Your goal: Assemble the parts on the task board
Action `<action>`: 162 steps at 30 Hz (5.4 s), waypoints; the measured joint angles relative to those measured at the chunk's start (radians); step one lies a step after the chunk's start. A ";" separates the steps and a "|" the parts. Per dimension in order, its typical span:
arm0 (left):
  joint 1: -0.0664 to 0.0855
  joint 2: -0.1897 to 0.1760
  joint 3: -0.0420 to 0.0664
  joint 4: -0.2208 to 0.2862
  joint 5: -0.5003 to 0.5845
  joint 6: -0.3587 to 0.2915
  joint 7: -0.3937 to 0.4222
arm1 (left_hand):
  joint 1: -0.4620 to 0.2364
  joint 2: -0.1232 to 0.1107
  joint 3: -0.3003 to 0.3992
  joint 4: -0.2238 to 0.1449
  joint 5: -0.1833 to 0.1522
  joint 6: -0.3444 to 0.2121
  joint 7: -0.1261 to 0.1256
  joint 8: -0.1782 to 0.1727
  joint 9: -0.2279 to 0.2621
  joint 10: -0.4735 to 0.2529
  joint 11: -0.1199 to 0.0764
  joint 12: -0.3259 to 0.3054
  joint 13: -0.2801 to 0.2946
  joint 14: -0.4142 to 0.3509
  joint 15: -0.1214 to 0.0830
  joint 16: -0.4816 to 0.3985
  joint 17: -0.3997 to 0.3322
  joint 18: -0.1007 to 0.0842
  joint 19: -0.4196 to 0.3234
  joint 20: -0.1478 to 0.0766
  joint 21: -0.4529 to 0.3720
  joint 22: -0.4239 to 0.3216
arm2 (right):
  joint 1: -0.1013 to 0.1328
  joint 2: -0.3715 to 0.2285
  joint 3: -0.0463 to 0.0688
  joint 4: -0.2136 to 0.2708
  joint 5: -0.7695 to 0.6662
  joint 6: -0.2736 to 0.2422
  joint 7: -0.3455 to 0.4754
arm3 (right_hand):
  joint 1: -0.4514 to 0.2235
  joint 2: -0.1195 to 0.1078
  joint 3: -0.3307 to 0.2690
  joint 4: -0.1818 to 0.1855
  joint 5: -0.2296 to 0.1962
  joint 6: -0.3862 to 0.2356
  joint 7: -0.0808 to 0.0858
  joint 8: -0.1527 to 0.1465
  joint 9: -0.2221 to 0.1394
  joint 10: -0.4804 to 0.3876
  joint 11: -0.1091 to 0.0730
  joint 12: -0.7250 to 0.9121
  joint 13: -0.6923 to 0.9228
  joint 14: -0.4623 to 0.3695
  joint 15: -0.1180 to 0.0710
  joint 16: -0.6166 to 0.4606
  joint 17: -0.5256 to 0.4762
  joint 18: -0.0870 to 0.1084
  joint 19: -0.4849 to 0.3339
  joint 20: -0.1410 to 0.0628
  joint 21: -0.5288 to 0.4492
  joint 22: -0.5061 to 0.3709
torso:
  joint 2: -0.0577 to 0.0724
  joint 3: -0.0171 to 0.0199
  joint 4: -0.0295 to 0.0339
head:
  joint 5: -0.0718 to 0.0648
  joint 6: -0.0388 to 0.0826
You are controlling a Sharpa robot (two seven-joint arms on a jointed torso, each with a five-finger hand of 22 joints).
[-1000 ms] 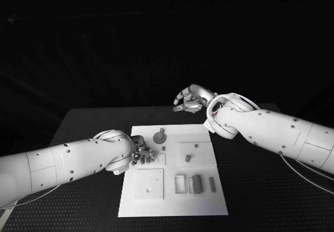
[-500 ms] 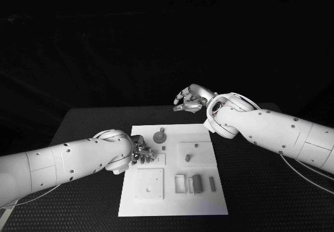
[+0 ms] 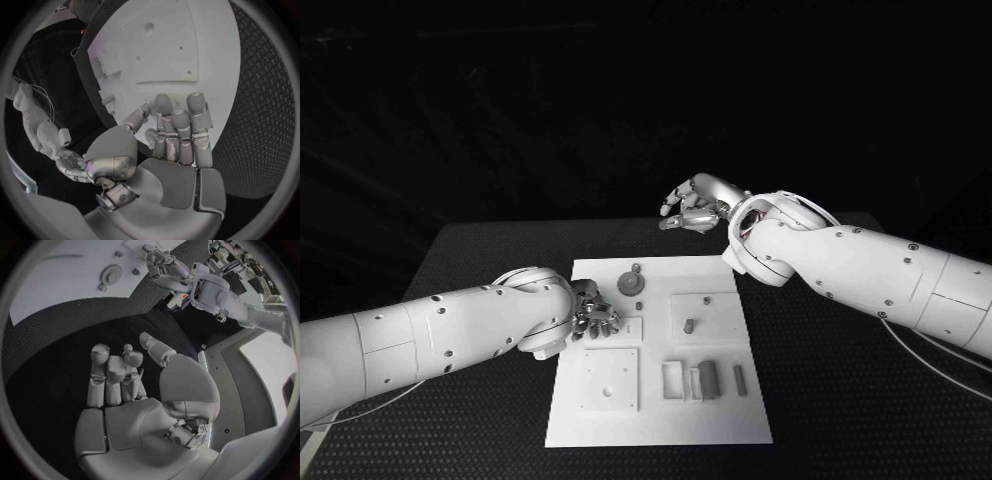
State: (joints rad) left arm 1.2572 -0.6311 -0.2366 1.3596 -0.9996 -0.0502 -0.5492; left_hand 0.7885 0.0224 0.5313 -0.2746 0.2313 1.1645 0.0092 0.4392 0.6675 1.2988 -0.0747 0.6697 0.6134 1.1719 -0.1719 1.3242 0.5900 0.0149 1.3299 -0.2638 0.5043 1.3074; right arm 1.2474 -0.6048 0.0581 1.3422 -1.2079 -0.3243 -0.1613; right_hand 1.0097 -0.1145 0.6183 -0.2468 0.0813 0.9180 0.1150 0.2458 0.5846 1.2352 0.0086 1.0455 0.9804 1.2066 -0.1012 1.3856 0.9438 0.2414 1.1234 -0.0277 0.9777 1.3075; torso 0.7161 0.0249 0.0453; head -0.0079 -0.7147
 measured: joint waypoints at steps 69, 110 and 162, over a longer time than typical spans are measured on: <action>-0.002 0.007 -0.001 -0.014 -0.003 0.002 -0.002 | -0.098 -0.095 -0.106 0.102 -0.178 0.008 0.008 0.008 0.015 -0.001 -0.003 0.008 -0.003 -0.009 -0.008 0.024 -0.026 0.002 -0.003 -0.006 -0.012 0.000 | -0.001 -0.003 0.000 -0.002 0.001 0.006 -0.001 | 0.000 0.000 0.000 0.000 0.000 0.001 -0.001 0.000 0.000 -0.001 0.001 0.000 0.000 -0.001 0.001 0.000 0.001 0.000 -0.002 0.002 0.000 0.000 | 0.000 -0.0001 0.0001 | -0.005 -0.001; 0.068 0.049 0.094 -0.268 0.036 0.024 -0.006 | -0.072 -0.131 -0.107 0.043 -0.178 -0.277 0.103 -0.206 -0.077 -0.122 0.093 -0.055 -0.036 -0.061 0.072 0.019 -0.043 0.004 -0.033 0.064 -0.062 0.000 | -0.002 -0.005 0.000 -0.026 0.004 0.007 -0.001 | 0.000 0.000 -0.003 0.003 0.000 -0.002 0.001 -0.004 0.000 0.000 0.000 0.000 0.000 -0.002 0.002 0.000 0.001 0.000 0.002 0.001 0.000 0.000 | 0.002 -0.0010 -0.0009 | -0.006 0.011; 0.032 0.137 0.070 -0.353 -0.008 0.184 -0.007 | -0.050 0.005 -0.101 0.024 -0.174 -0.192 0.096 -0.173 -0.116 -0.122 0.075 -0.043 -0.029 -0.059 0.066 0.034 -0.046 0.005 -0.034 0.069 -0.050 0.000 | -0.002 0.002 0.000 -0.024 0.005 0.009 -0.002 | 0.000 0.000 -0.003 0.003 0.000 -0.001 0.001 -0.004 0.001 0.000 0.000 0.000 0.000 -0.002 0.002 0.000 0.002 0.000 0.000 0.003 0.000 0.000 | 0.000 0.0005 0.0006 | -0.014 -0.001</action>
State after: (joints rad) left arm 1.2893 -0.4939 -0.1664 1.0064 -1.0074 0.1338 -0.5559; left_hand 0.7382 0.0278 0.4303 -0.2509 0.0572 0.9722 0.1053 0.2663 0.5511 1.1764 0.0007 0.6271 0.5846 1.1133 -0.1055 1.3586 0.5445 0.0198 1.2959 -0.1947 0.4541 1.3073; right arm 1.2454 -0.6033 0.0580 1.3183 -1.2030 -0.3149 -0.1637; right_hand 1.0098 -0.1145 0.6155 -0.2440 0.0813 0.9173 0.1156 0.2416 0.5858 1.2353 0.0085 1.0455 0.9804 1.2050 -0.0996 1.3857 0.9453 0.2416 1.1237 -0.0245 0.9777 1.3077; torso 0.7163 0.0254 0.0458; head -0.0216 -0.7161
